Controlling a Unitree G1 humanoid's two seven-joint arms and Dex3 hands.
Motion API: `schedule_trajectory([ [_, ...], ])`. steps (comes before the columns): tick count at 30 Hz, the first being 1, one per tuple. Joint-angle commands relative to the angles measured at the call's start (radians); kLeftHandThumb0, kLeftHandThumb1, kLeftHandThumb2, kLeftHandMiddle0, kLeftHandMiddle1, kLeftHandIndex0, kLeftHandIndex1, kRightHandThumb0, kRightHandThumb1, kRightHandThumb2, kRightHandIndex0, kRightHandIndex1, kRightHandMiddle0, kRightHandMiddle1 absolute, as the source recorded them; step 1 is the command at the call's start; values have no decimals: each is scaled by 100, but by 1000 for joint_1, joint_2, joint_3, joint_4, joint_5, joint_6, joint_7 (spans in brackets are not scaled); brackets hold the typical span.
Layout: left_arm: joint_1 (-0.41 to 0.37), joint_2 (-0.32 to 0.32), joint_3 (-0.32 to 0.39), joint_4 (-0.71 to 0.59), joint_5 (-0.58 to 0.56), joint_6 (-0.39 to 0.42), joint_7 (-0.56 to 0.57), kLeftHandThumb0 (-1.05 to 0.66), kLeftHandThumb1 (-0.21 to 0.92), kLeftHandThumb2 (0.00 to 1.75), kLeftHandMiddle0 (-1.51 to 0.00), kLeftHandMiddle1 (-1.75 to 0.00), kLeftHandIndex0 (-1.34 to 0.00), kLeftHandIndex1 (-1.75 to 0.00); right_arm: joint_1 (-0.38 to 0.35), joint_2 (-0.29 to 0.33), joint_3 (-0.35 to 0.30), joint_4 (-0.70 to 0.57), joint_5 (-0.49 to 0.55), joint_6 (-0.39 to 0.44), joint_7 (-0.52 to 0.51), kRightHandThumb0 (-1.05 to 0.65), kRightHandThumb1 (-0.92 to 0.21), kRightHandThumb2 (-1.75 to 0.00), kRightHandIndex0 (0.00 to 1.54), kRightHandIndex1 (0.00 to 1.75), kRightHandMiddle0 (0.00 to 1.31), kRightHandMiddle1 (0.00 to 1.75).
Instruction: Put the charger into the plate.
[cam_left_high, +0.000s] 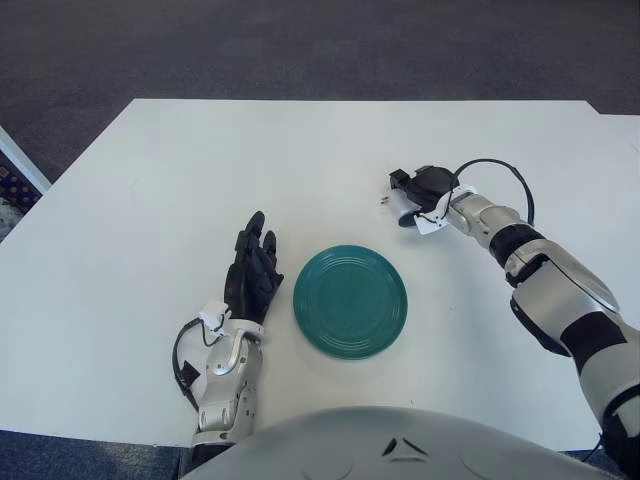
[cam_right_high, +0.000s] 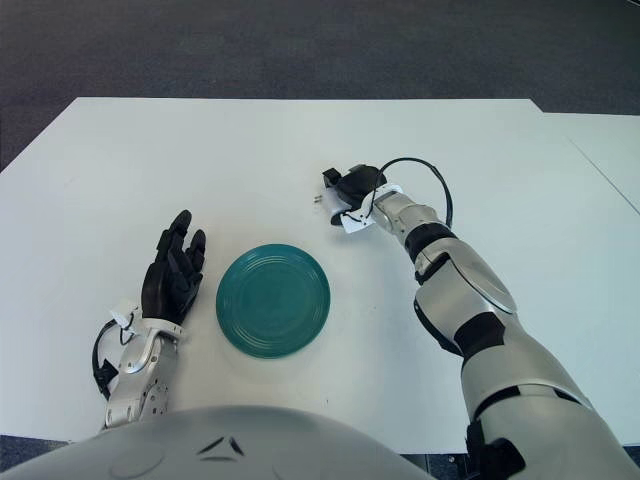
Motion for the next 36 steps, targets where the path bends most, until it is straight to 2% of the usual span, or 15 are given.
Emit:
schedule_trajectory([
  [1, 2, -45, -4, -10, 6, -15, 19, -105, 92, 82, -27, -3, 0, -57, 17, -10, 17, 18, -24, -2, 6, -72, -92, -70, 78, 175, 63, 175],
  [6, -3, -47, -6, -12, 3, -21, 28, -104, 92, 82, -31, -3, 0, -61, 18, -1, 10, 37, -12, 2, -11, -74, -92, -78, 79, 175, 65, 175],
  [13, -10, -40, -8, -15, 6, -9, 41, -103, 92, 81, -33, -3, 0, -62, 27, 15, -1, 73, 4, 14, -66, -79, -92, -89, 82, 175, 58, 166],
  [21, -14, -42, -8, -18, 1, -8, 57, -102, 92, 82, -36, -4, -1, -64, 25, 19, -22, 75, 23, 3, -110, -80, -92, -90, 88, 175, 60, 158],
  [24, -13, -37, -9, -21, 3, -6, 57, -102, 92, 83, -36, -4, 0, -65, -7, 20, -41, 44, 35, -13, -110, -77, -92, -89, 90, 175, 64, 166],
  [25, -13, -36, -9, -22, 4, -5, 58, -103, 92, 84, -37, -4, 0, -65, -13, 21, -46, 41, 37, -15, -112, -75, -92, -89, 91, 175, 68, 169],
  [31, -12, -35, -9, -20, 0, -6, 54, -104, 92, 86, -38, -4, 0, -65, -38, -13, -100, -50, 69, -66, -78, -71, -92, -91, 93, 175, 80, 174],
  [35, -12, -35, -9, -21, -7, -3, 52, -105, 92, 86, -39, -5, 0, -66, -23, -35, -139, -143, 87, -91, -88, -74, -92, -96, 91, 175, 71, 171],
  [36, -12, -34, -8, -21, -9, -2, 51, -105, 92, 86, -40, -5, 0, -66, -6, -55, -150, -208, 90, -109, -85, -75, -92, -97, 90, 175, 69, 170],
])
